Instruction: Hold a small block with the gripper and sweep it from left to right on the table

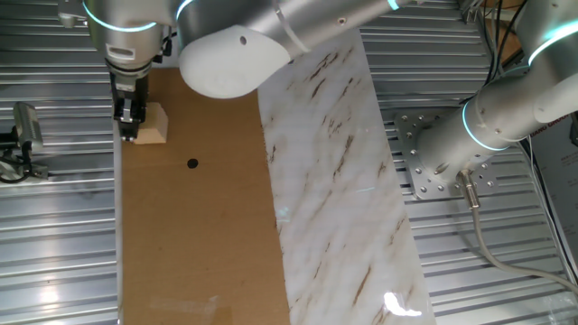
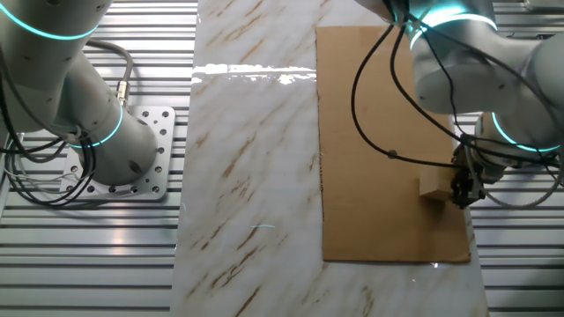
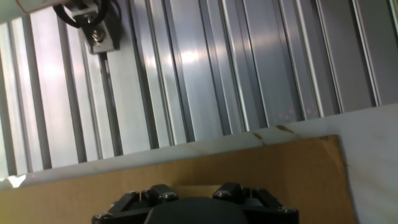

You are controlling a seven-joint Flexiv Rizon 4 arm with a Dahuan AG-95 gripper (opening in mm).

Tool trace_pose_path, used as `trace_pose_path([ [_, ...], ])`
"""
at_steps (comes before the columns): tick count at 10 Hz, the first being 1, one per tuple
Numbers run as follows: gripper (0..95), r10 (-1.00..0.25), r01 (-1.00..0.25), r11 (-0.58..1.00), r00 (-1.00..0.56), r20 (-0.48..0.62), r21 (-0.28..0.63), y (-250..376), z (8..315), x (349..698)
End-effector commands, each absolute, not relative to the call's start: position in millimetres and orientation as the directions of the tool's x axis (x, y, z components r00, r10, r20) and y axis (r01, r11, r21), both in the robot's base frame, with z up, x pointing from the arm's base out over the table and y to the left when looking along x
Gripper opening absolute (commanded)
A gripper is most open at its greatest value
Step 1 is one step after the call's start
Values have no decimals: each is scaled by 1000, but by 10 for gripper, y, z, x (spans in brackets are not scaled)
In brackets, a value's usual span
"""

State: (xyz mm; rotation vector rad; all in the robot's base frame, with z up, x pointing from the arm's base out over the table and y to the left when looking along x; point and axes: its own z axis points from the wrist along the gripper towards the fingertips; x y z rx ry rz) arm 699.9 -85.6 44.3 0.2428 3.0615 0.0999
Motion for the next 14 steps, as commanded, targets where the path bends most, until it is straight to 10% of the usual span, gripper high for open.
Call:
trace_pose_path([
  [1,0,154,146,986,-983,-102,82,-855,339,7000],
  [5,760,125,120,991,-989,-76,66,-857,348,7000],
  [8,760,126,121,990,-989,-73,71,-856,347,7000],
  [9,950,126,120,990,-989,-74,71,-857,348,7000],
  [14,950,124,119,991,-990,-74,67,-861,367,7002],
])
